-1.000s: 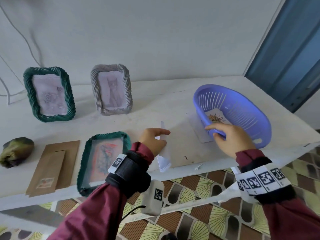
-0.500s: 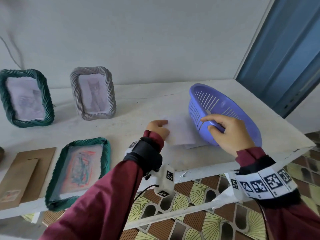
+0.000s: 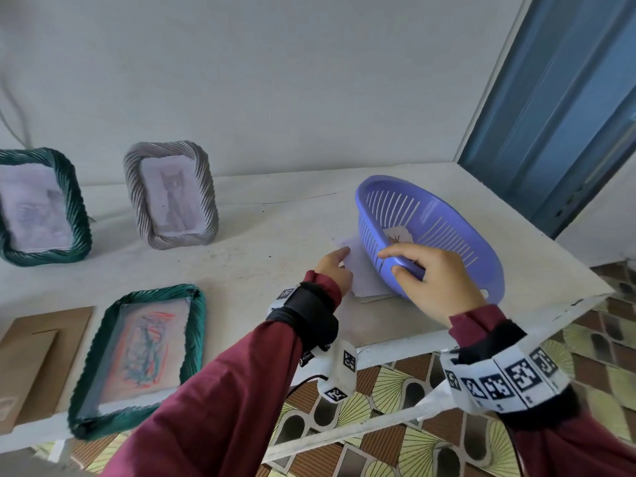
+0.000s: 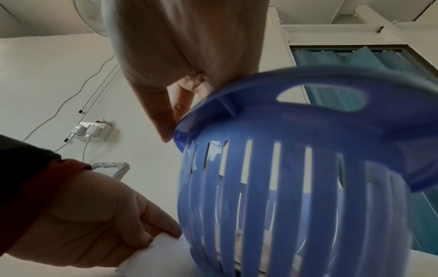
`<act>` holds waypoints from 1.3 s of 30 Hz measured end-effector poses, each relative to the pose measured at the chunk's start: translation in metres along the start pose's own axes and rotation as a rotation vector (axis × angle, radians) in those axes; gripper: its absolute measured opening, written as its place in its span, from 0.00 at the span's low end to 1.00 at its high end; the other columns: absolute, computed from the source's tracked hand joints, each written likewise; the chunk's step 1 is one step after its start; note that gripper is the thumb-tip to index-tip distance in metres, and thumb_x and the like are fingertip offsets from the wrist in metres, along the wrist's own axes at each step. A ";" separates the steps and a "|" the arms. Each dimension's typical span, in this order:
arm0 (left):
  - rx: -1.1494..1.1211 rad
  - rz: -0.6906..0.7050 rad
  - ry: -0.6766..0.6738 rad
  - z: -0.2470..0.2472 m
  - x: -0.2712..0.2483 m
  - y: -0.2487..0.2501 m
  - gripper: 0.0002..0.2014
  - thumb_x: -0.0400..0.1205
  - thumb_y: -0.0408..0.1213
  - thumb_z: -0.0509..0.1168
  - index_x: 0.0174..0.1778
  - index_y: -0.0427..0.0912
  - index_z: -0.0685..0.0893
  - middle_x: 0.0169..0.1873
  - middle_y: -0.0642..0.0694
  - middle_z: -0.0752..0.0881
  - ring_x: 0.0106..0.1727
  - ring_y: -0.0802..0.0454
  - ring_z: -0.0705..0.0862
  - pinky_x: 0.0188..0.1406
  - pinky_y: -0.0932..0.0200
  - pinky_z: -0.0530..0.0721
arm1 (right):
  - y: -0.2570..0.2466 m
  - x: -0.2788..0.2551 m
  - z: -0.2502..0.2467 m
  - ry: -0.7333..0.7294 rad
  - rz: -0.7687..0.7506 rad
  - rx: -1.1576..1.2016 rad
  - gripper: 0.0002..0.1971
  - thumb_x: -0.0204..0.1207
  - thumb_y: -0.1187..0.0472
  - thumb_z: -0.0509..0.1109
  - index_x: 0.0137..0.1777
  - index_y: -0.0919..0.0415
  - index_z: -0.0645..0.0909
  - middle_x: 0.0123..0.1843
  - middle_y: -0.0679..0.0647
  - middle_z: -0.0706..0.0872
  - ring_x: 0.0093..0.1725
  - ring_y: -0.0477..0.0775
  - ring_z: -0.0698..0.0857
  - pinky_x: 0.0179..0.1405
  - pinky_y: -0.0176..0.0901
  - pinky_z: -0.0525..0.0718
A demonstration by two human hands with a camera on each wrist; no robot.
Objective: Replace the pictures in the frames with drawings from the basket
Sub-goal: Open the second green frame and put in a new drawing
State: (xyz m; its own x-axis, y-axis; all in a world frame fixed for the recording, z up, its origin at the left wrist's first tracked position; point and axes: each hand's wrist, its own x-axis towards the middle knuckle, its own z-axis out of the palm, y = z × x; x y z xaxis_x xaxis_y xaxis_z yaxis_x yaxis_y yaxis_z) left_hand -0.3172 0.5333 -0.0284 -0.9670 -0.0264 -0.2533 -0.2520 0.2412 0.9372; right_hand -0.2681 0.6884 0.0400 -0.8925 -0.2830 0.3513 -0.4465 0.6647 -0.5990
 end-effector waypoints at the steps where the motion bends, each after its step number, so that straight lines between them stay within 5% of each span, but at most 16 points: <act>1: -0.021 0.003 -0.010 0.002 0.000 0.000 0.30 0.78 0.20 0.54 0.77 0.40 0.63 0.68 0.36 0.77 0.63 0.43 0.80 0.64 0.54 0.78 | 0.000 -0.001 0.000 -0.003 -0.003 -0.006 0.15 0.73 0.72 0.66 0.53 0.56 0.87 0.42 0.44 0.87 0.33 0.25 0.78 0.34 0.15 0.71; 4: -0.038 0.052 -0.014 0.008 -0.002 0.001 0.30 0.80 0.21 0.56 0.79 0.36 0.56 0.71 0.38 0.73 0.64 0.46 0.79 0.63 0.55 0.77 | 0.000 -0.002 0.001 -0.015 -0.009 -0.013 0.15 0.73 0.72 0.66 0.53 0.54 0.87 0.46 0.46 0.89 0.34 0.24 0.78 0.35 0.15 0.70; 7: 0.079 0.116 0.092 0.009 -0.002 0.003 0.26 0.79 0.25 0.59 0.75 0.35 0.65 0.68 0.41 0.76 0.61 0.43 0.82 0.61 0.57 0.79 | 0.000 -0.003 0.004 -0.047 -0.005 -0.024 0.16 0.73 0.71 0.66 0.54 0.53 0.86 0.47 0.44 0.88 0.34 0.23 0.78 0.35 0.14 0.69; 11: -0.069 0.053 0.210 0.008 0.003 0.004 0.20 0.77 0.22 0.56 0.65 0.32 0.77 0.58 0.33 0.83 0.54 0.36 0.85 0.58 0.43 0.83 | 0.000 -0.002 0.006 -0.063 0.000 -0.025 0.16 0.73 0.71 0.66 0.54 0.53 0.86 0.43 0.43 0.87 0.36 0.23 0.77 0.35 0.14 0.69; 15: -0.053 0.015 0.239 0.004 0.005 0.001 0.15 0.77 0.27 0.62 0.60 0.33 0.81 0.51 0.37 0.85 0.52 0.40 0.85 0.56 0.51 0.84 | 0.000 -0.002 0.005 -0.064 -0.005 -0.017 0.16 0.73 0.71 0.66 0.55 0.54 0.86 0.45 0.42 0.86 0.35 0.22 0.77 0.35 0.14 0.68; 20: -0.050 -0.009 0.235 0.003 0.006 0.002 0.27 0.72 0.24 0.70 0.67 0.36 0.73 0.55 0.36 0.83 0.54 0.39 0.85 0.57 0.45 0.84 | 0.002 -0.002 0.006 -0.074 -0.004 -0.017 0.16 0.73 0.70 0.66 0.55 0.53 0.86 0.52 0.44 0.89 0.44 0.28 0.79 0.43 0.12 0.70; 24: -0.016 -0.007 0.241 0.002 0.006 0.001 0.23 0.72 0.26 0.71 0.65 0.33 0.78 0.55 0.36 0.85 0.55 0.41 0.85 0.59 0.48 0.82 | 0.001 -0.002 0.007 -0.071 0.000 -0.008 0.16 0.73 0.71 0.66 0.55 0.54 0.86 0.53 0.44 0.88 0.51 0.32 0.79 0.48 0.12 0.70; 29: 0.049 0.003 0.241 0.001 0.003 -0.001 0.21 0.75 0.27 0.67 0.66 0.36 0.79 0.59 0.41 0.84 0.59 0.46 0.82 0.54 0.65 0.75 | -0.001 -0.003 0.007 -0.090 -0.006 -0.011 0.16 0.73 0.72 0.66 0.55 0.55 0.86 0.48 0.42 0.87 0.38 0.20 0.77 0.39 0.12 0.68; 33: 0.046 0.007 0.241 0.003 -0.001 -0.003 0.19 0.75 0.26 0.66 0.64 0.38 0.80 0.59 0.42 0.84 0.57 0.47 0.83 0.51 0.65 0.76 | -0.001 -0.003 0.011 -0.098 0.009 -0.011 0.16 0.73 0.71 0.66 0.55 0.52 0.86 0.53 0.43 0.88 0.51 0.32 0.81 0.49 0.14 0.71; 39: 0.088 0.078 0.259 0.004 -0.007 -0.003 0.16 0.78 0.29 0.61 0.62 0.39 0.82 0.52 0.40 0.86 0.51 0.47 0.84 0.45 0.67 0.74 | -0.002 -0.004 0.012 -0.111 0.021 -0.013 0.16 0.73 0.70 0.67 0.54 0.51 0.87 0.51 0.43 0.89 0.45 0.29 0.79 0.43 0.12 0.69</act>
State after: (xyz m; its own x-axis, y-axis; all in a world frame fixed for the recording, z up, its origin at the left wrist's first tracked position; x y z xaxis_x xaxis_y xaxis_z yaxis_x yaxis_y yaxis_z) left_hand -0.3091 0.5366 -0.0303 -0.9633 -0.2488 -0.1004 -0.1830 0.3357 0.9240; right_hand -0.2639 0.6800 0.0316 -0.9037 -0.3433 0.2561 -0.4272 0.6800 -0.5960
